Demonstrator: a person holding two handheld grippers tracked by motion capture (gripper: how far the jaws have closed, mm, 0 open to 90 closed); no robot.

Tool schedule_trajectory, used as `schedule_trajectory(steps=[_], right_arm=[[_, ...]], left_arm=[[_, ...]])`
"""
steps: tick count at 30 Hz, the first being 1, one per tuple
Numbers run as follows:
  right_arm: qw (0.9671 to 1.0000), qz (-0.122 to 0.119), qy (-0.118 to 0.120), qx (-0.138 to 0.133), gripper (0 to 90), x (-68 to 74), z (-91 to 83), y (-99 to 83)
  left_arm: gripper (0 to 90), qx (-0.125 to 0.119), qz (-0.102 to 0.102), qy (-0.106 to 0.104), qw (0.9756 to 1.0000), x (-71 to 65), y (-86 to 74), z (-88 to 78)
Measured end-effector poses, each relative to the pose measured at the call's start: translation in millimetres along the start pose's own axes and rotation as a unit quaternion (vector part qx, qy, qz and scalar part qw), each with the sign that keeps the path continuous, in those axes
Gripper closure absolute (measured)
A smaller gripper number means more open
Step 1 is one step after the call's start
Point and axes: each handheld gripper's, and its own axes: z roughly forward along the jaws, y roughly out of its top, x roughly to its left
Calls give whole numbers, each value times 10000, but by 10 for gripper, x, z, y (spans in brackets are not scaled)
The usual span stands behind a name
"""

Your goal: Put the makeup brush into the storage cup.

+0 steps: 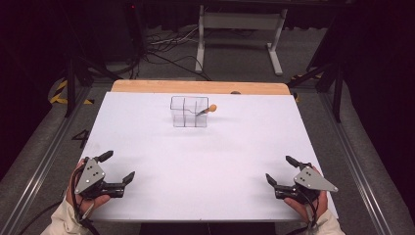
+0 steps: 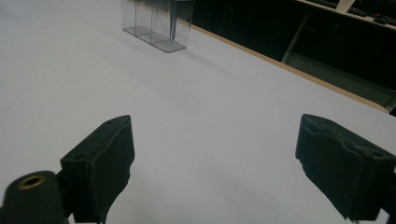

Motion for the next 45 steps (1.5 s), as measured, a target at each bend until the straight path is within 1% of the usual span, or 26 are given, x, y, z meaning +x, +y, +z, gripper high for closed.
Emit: schedule_trajectory(steps=[4,6,11,13,16,19,22,25,34,35,37,39,42,45], right_arm=[[10000,-28,-7,-3,123,-6,-3,-2],[10000,-26,-11,-2,122,-10,-5,-1],[10000,-20,7,-10,122,-13,-8,-3],[10000,-36,10,2,122,-11,-10,-1],[10000,-37,29,-4,122,-7,-3,-1],[10000,-40,27,6,122,4,-3,7],[10000,-71,31,28,122,24,-7,15],[10000,-81,36,44,122,30,-2,14],[10000,-28,34,85,122,16,17,-5],[9999,-40,15,96,122,16,17,-6],[9999,-36,-94,71,130,18,5,-2],[9998,53,-198,16,132,1,-11,5],[9997,70,-219,0,133,-11,-13,3],[9998,8,-191,34,133,-7,-1,0]], left_arm=[[50,-13,-115,1,9999,26,-25,6],[50,-8,-140,1,9999,27,-32,13],[50,42,-117,-33,9999,18,-38,29],[50,22,-145,-61,9999,13,-41,43],[50,8,-99,-107,9999,-6,-31,55],[50,23,-98,-137,9999,-9,-38,57],[51,-4,-125,-126,9998,-13,-34,41],[51,7,-98,-116,9999,-15,-33,39],[51,20,-120,-123,9999,-11,-41,48],[51,33,-78,-126,9999,-8,-38,49],[52,56,-65,-112,9999,-8,-37,46],[54,20,-61,-72,10000,-7,-33,17],[54,-26,-117,-38,9999,1,-35,2],[53,16,-63,-62,10000,0,-34,9]])
